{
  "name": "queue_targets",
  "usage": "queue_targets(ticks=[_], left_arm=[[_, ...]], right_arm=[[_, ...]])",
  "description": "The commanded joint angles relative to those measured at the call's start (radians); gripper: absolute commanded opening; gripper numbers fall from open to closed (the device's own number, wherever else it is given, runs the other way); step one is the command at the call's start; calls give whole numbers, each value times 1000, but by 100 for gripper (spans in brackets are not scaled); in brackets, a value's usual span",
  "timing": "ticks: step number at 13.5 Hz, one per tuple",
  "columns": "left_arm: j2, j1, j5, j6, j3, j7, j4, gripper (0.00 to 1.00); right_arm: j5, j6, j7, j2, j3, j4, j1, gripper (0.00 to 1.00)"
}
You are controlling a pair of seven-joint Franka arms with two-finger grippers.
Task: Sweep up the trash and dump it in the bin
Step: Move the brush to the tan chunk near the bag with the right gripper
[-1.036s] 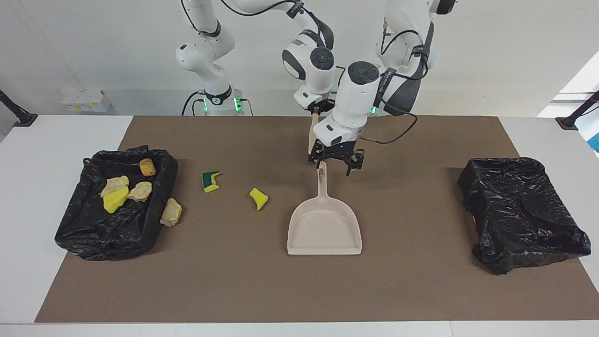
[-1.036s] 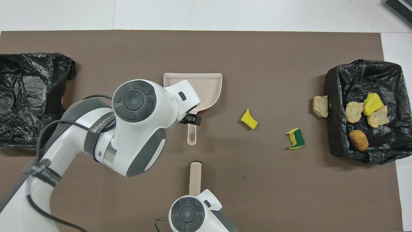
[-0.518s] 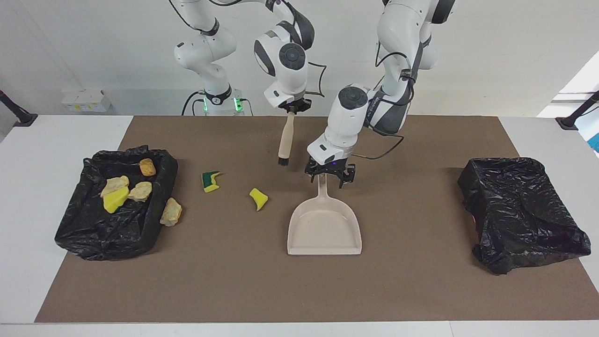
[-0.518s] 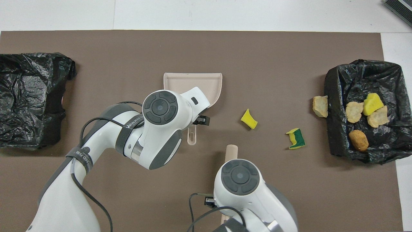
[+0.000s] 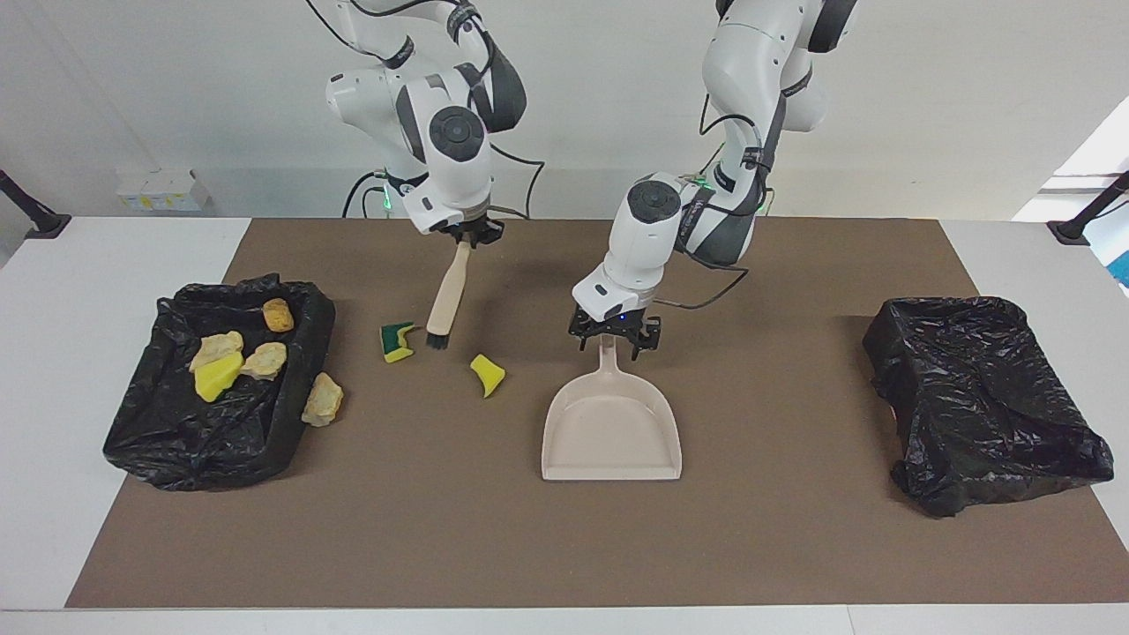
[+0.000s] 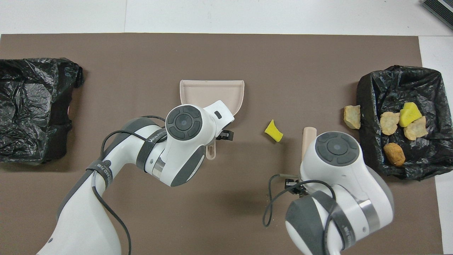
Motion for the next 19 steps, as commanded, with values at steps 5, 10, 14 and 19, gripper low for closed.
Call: queue_targets(ticks=[5, 10, 14, 19], left_arm=[[-3, -20, 15, 10, 14, -19, -3, 71], [-4, -20, 27, -7, 15, -13, -2, 35], [-23, -3, 187, -28, 15, 39, 4, 2], [-92, 44, 189, -205, 28, 473, 20, 2]], right_arm=[[-324, 53, -161, 127, 12, 96, -192, 0], [-491, 122, -184, 202, 14, 119, -297, 0], [-492, 142, -234, 234, 15, 101, -308, 0], [-335, 139, -325, 233, 23, 76, -254, 0]])
